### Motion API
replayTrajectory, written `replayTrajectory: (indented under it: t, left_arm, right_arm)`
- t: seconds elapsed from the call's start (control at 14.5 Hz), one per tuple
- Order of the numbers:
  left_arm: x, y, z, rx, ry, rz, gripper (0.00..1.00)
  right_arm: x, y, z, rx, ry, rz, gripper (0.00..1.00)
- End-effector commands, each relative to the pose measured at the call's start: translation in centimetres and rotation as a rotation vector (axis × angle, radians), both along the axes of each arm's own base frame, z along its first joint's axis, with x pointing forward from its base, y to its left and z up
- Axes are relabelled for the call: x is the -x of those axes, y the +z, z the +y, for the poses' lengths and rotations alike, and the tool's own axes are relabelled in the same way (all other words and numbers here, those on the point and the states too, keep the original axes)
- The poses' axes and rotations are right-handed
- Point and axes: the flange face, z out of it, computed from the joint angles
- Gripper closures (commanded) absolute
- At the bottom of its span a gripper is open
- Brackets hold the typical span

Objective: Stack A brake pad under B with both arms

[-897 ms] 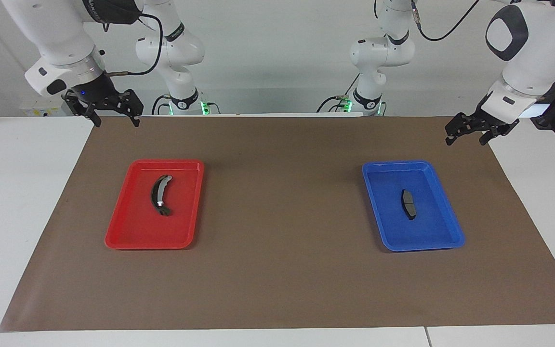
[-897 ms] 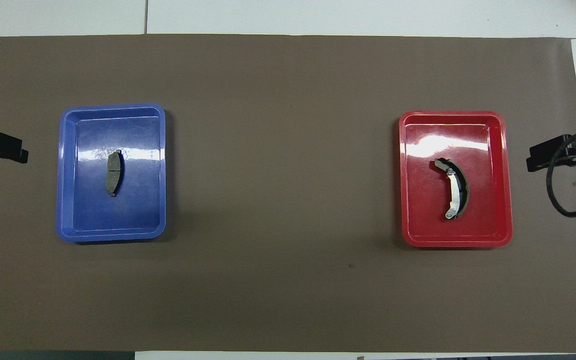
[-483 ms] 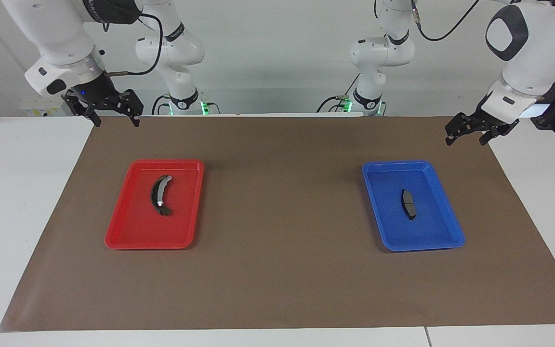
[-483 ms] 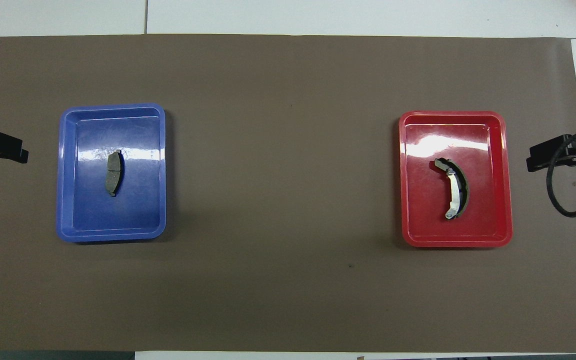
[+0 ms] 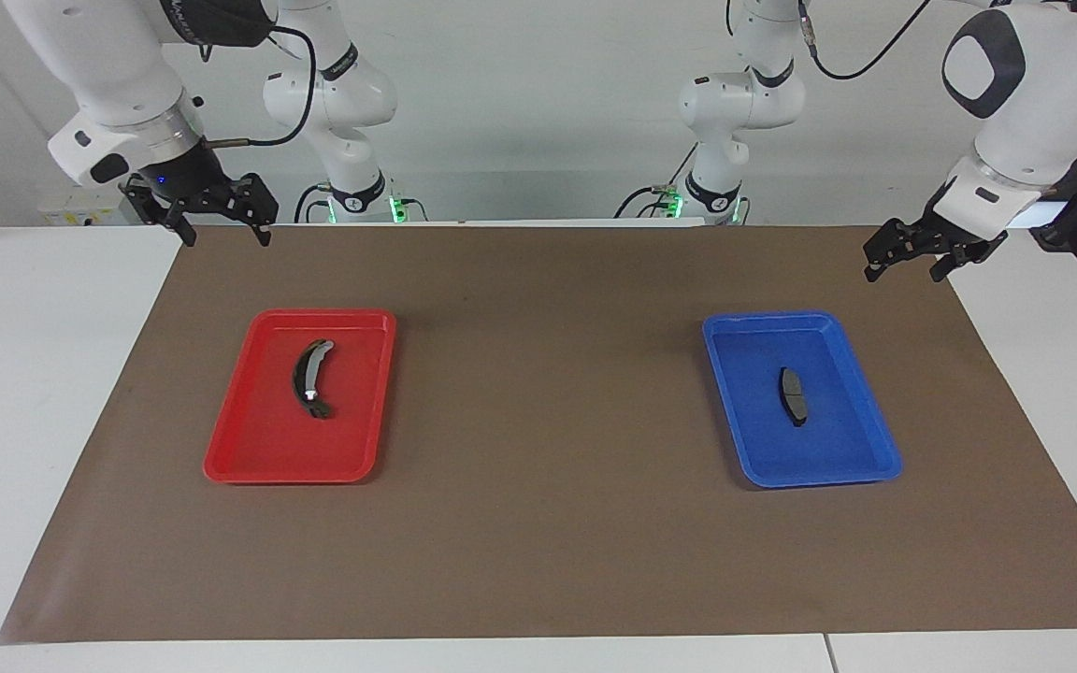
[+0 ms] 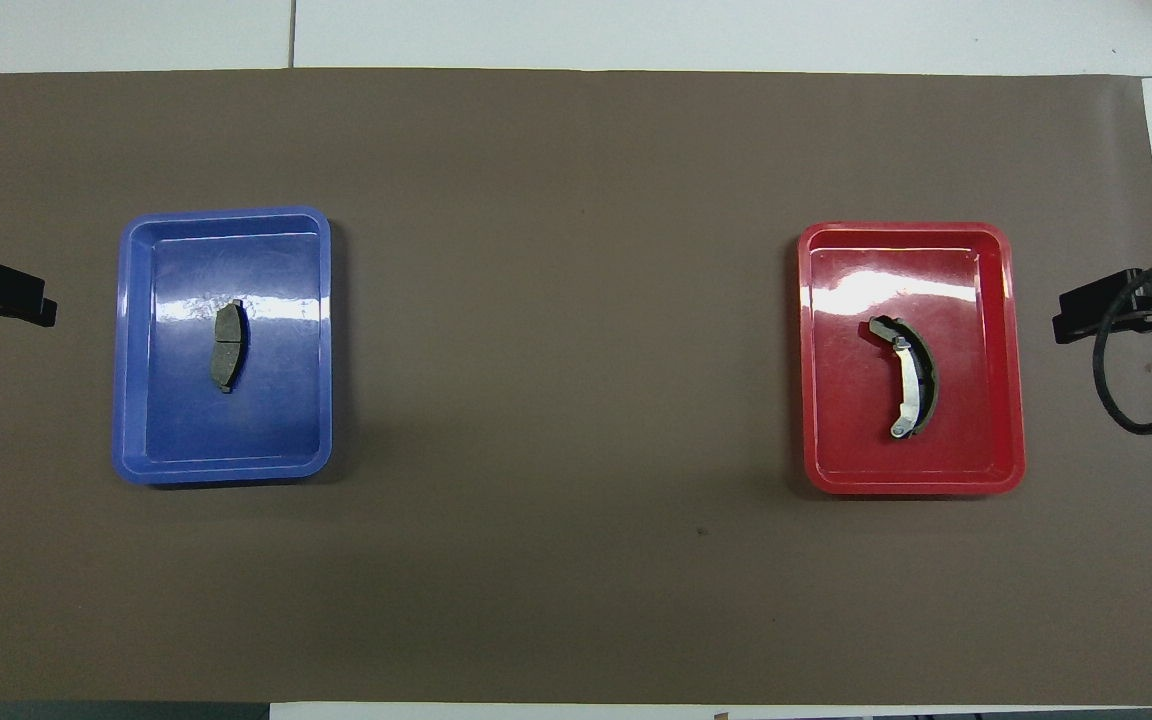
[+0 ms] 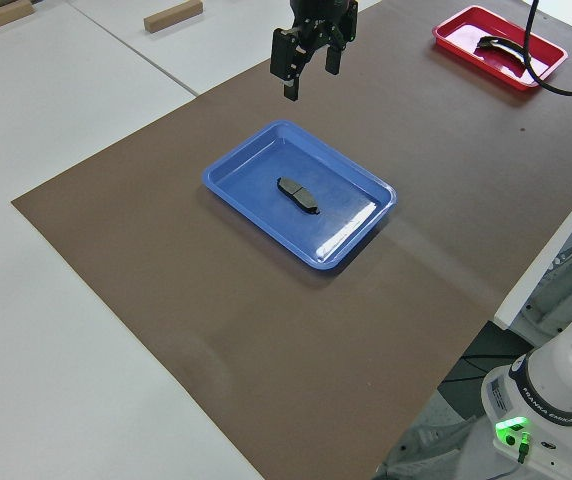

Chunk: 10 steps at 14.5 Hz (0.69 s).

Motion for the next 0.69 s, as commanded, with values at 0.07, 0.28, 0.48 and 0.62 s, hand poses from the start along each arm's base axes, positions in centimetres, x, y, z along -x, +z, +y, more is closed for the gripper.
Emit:
replayTrajectory:
  t: [0.07, 0.28, 0.48, 0.62]
  left_arm:
    - [0.1, 0.2, 0.1, 0.015, 0.000, 0.007, 0.00]
    - [0.1, 0.2, 0.1, 0.015, 0.000, 0.007, 0.00]
    - [0.3, 0.0, -0.2, 0.015, -0.002, 0.021, 0.00]
    - [0.7, -1.5, -1.0, 0.017, -0.021, -0.012, 0.01]
  right_arm:
    - [0.2, 0.3, -0.1, -0.013, 0.016, -0.005, 0.00]
    - [0.2, 0.2, -0.1, -0.013, 0.016, -0.004, 0.00]
    - [0.2, 0.2, -0.1, -0.013, 0.018, -0.004, 0.00]
    - [0.2, 0.3, -0.1, -0.013, 0.016, -0.005, 0.00]
